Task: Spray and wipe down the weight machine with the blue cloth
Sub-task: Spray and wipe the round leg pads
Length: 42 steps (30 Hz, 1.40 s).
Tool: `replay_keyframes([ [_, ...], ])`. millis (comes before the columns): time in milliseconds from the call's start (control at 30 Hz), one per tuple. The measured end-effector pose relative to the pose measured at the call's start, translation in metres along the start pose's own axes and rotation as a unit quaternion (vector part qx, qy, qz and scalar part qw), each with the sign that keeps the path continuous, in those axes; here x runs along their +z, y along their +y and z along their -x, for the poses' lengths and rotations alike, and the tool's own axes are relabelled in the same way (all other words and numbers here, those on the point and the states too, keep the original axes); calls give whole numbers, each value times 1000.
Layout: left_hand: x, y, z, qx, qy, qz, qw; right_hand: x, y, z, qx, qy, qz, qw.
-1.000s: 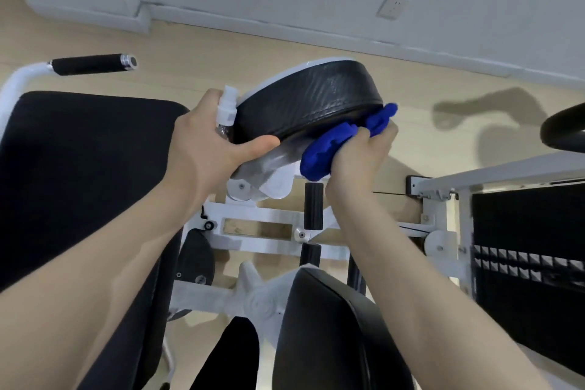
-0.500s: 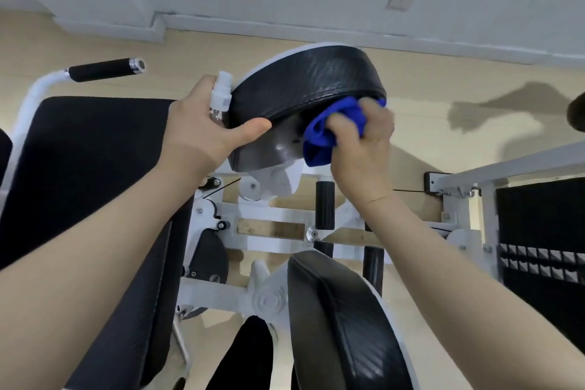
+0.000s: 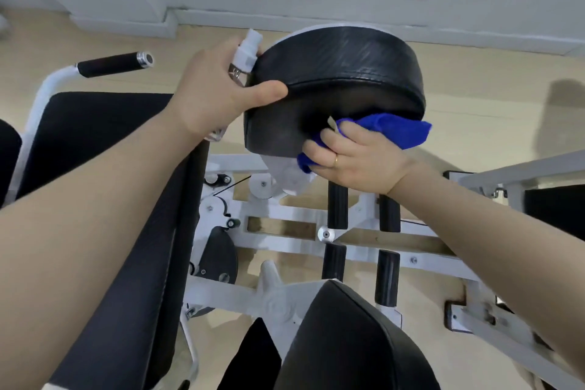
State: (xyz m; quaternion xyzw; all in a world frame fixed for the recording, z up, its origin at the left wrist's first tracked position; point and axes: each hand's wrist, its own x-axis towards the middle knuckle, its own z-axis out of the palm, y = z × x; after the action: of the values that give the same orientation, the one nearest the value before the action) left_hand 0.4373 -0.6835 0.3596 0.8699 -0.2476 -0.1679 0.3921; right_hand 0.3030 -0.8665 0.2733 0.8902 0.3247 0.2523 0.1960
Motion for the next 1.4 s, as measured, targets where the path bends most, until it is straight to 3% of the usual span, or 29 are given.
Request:
replay_keyframes([
  [67, 0, 1, -6, 10, -9, -11, 1000, 0, -4, 11, -13, -82, -20, 996],
  [100, 0, 1, -7, 9, -10, -4, 1000, -3, -4, 6, -9, -86, -34, 996],
  [233, -1, -1, -2, -8, -9, 36, 999, -35, 16, -45, -26, 10, -50, 998],
  [333, -1, -3, 4, -24, -13, 49, 998, -57, 42, -29, 6, 49, -33, 998],
  [467, -2, -6, 11, -37, 2, 61, 997, -64, 55, -4, -17, -30, -11, 999],
  [633, -7, -3, 12, -60, -15, 125, 990, -47, 13, -70, -68, -33, 0, 997],
  [833, -7, -9, 21, -87, 0, 156, 984, -56, 31, -15, -64, -75, 6, 995],
  [933, -6, -12, 25, -84, 1, 170, 982, -52, 25, -26, -47, -53, 11, 997],
  [1067, -8, -14, 26, -82, 2, 197, 977, -39, -9, -84, -110, -30, -26, 993],
  [1300, -11, -17, 27, -80, -26, 210, 974, -46, 10, -21, -149, -180, -27, 972],
  [1400, -9, -20, 27, -73, -22, 218, 973, -34, 10, -31, -133, -121, -5, 984],
])
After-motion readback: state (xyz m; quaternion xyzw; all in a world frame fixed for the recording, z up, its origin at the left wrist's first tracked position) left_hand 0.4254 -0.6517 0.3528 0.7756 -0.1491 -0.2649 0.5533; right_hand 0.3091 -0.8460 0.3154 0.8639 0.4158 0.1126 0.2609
